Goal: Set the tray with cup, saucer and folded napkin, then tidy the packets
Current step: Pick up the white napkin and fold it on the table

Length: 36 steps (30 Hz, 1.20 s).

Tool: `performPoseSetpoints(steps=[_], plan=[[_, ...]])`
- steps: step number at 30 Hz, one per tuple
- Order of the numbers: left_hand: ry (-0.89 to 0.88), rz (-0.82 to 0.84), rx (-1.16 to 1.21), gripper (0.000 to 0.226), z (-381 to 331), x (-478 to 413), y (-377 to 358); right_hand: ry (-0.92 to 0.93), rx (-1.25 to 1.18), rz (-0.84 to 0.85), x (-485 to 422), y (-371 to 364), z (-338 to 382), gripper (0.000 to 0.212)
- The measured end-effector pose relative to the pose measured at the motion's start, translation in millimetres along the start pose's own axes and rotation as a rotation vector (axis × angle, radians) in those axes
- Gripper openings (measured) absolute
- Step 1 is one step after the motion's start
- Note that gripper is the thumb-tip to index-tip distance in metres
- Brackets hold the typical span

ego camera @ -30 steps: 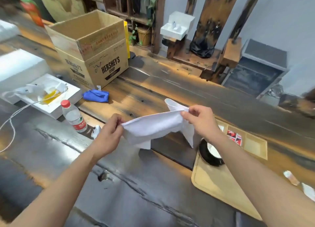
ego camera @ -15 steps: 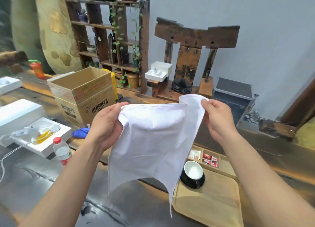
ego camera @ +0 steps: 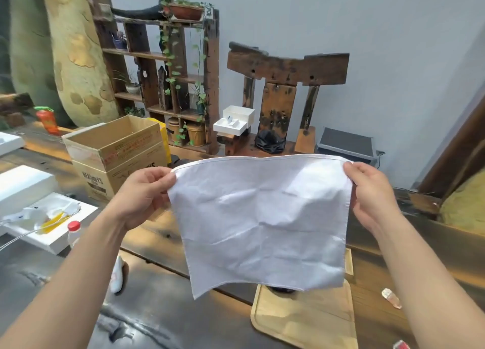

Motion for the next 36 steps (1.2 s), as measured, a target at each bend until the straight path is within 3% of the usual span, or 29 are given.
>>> performPoseSetpoints(steps=[5, 9, 14, 28, 33, 36], plan=[[-0.063, -0.016, 0.004, 0.027, -11, 8, -81, 0.221, 0.343, 0.167, 43, -42, 13, 0.023], [-0.157, -0.104, -0.117, 0.030, -18, 17, -141, 0.329, 0.434, 0.253, 85, -77, 6, 0.021], [-0.232, -0.113, -0.244, 0.028, -23, 35, -188, 0.377, 0.460, 0.172, 114, -82, -9, 0.016], [-0.323, -0.208, -0.428, 0.022, -24, 71, -216, 0.425, 0.474, 0.064, 152, -54, -32, 0.024], [-0.349, -0.148, -0.439, 0.024, -22, 75, -231, 0.432, 0.435, 0.008, 163, -45, -26, 0.022], [-0.355, -0.023, -0.349, 0.023, -20, 76, -245, 0.348, 0.433, 0.051, 165, -44, -33, 0.036]])
Point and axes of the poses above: each hand's wrist, its own x-axis away from the middle knuckle, its own y-axis out of the back of the hand, z = x × y, the point moved 10 cm from there along -x, towards the middle knuckle, and after that the axes turned 9 degrees about -x, right-handed, at the moved point
